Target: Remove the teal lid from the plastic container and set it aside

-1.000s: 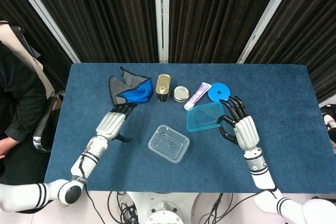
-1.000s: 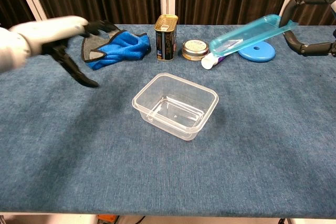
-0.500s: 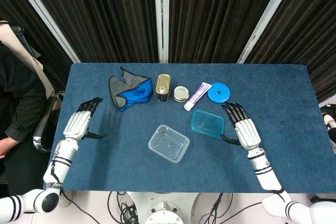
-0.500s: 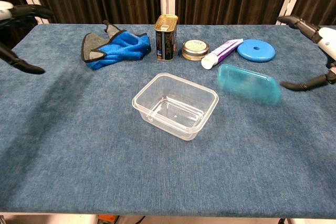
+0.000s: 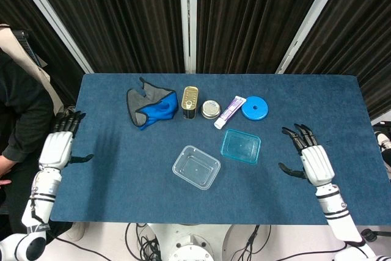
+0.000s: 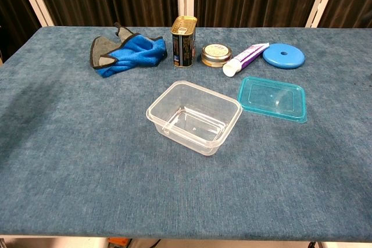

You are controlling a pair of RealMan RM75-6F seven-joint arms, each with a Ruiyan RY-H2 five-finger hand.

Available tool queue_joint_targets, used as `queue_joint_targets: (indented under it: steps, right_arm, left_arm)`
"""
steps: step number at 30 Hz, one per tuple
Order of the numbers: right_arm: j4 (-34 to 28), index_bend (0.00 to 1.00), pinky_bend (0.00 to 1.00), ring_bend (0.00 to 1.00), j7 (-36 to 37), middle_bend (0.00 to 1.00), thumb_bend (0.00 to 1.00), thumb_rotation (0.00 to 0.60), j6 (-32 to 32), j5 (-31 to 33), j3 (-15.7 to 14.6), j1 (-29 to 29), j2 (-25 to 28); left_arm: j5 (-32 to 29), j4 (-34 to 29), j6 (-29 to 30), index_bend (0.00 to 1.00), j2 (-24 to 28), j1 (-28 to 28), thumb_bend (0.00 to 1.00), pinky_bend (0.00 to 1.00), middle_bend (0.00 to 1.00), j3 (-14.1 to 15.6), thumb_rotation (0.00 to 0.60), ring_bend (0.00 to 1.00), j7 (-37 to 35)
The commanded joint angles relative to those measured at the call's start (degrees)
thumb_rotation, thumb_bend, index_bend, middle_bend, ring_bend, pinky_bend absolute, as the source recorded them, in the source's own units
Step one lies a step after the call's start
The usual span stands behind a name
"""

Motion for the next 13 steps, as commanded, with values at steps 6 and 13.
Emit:
queue_joint_targets:
  steps: [6,13]
  right_arm:
    - [-10.5,0.05,0.0,0.0,-6.3,0.08,0.16,0.6,1.5,-0.7,-2.6,-5.1,10.3]
    - [-13.0,0.0,0.0,0.0,-5.6,0.0,0.17,0.6,3.2,-1.9,-3.8,-7.9,12.0]
  left_arm:
    - [3.6,-4.6,10.2,0.07,3.9,9.3,0.0,0.01,0.01,4.1,0.6,0.0,9.0]
    - [10.0,-5.3,17.9,0.08,2.6,14.9,0.0,0.0,0.01,6.5,0.6,0.0,12.0]
